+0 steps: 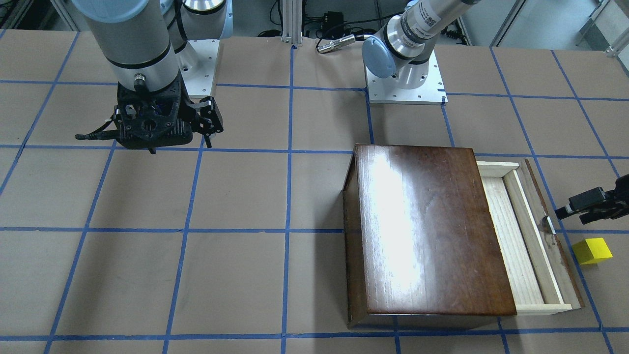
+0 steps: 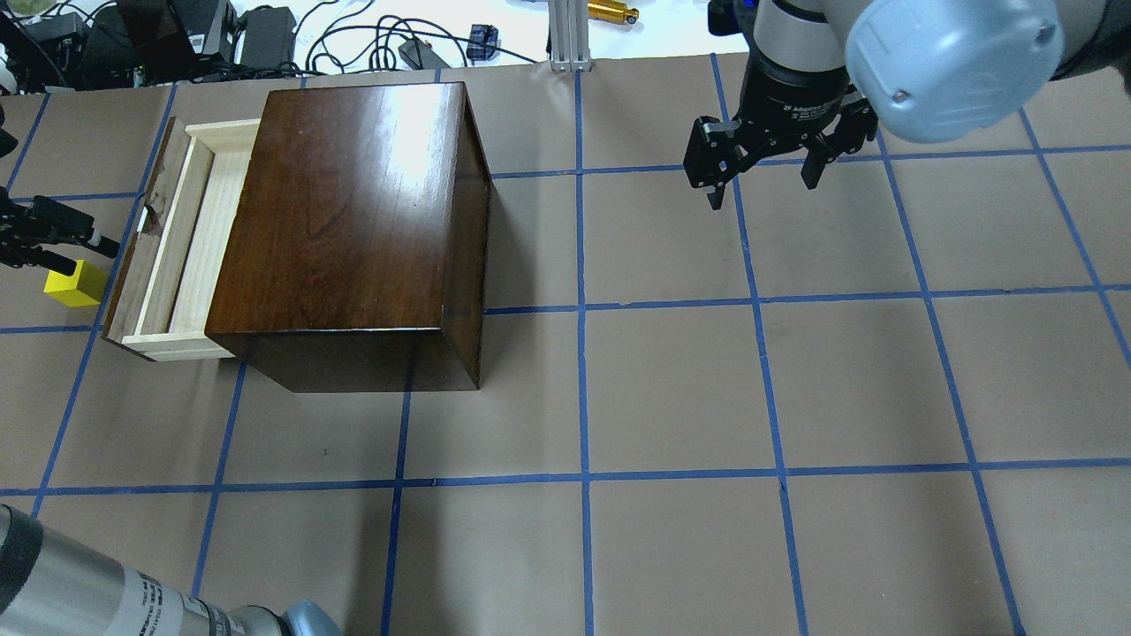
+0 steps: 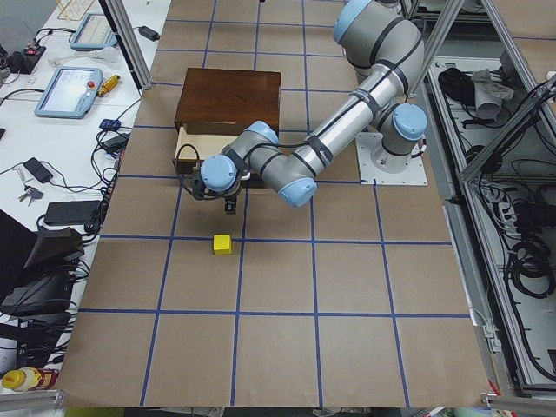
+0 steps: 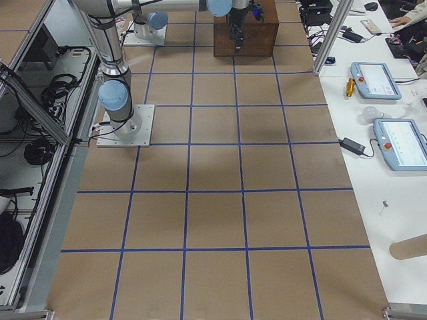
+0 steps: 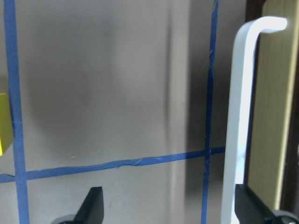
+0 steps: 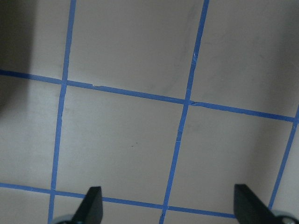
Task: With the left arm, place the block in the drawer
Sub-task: 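Pull the drawer open with the left gripper, away from the cabinet, then release the drawer handle and raise the left gripper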
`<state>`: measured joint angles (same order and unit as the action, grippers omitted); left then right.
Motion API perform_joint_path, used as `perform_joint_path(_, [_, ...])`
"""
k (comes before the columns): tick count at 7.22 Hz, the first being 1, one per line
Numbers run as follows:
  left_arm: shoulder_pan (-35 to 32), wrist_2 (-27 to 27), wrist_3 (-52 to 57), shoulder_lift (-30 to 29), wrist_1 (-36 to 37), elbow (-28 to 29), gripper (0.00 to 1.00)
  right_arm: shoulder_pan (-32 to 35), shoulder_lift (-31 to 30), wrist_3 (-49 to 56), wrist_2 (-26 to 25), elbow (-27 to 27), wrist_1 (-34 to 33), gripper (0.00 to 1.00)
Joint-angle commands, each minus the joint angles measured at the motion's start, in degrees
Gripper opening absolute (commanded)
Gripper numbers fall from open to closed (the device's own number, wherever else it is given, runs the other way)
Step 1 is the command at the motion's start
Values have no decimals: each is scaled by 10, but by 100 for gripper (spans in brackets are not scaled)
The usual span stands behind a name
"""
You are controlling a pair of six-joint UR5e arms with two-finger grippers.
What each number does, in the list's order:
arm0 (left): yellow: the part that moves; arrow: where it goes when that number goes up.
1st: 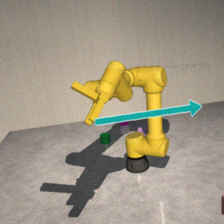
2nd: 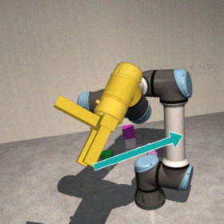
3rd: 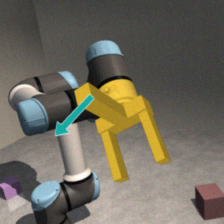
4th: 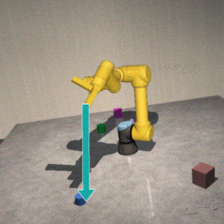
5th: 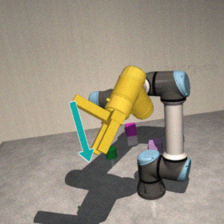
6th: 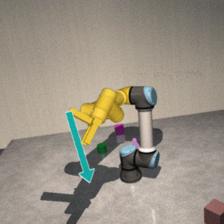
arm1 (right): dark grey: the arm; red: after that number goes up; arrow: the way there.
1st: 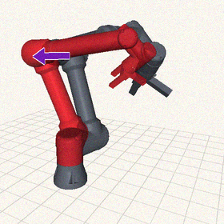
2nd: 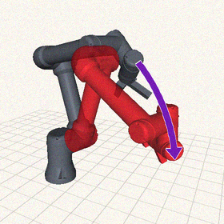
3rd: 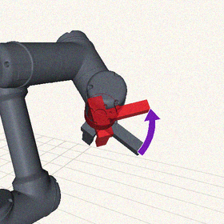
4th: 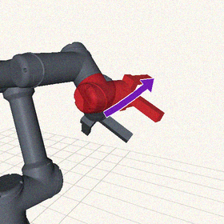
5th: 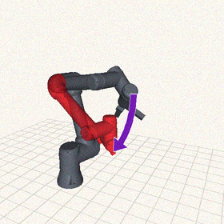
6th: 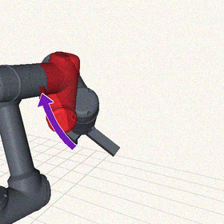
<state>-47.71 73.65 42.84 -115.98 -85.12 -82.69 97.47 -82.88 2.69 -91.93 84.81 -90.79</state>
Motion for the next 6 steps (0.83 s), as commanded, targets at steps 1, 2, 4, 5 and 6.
perform_joint_path(1, [0,58,0,33,2,9,100,0,0,0,0,0,0,100])
perform_joint_path(2, [0,95,0,48,2,14,100,0,0,0,0,0,1,100])
perform_joint_path(4, [-9,96,-9,117,-34,16,100,0,0,0,0,0,0,100])
perform_joint_path(5, [-13,92,-12,161,-63,14,100,0,0,0,1,0,0,100])
perform_joint_path(6, [-15,98,-16,202,-100,9,100,0,0,0,0,0,0,100])
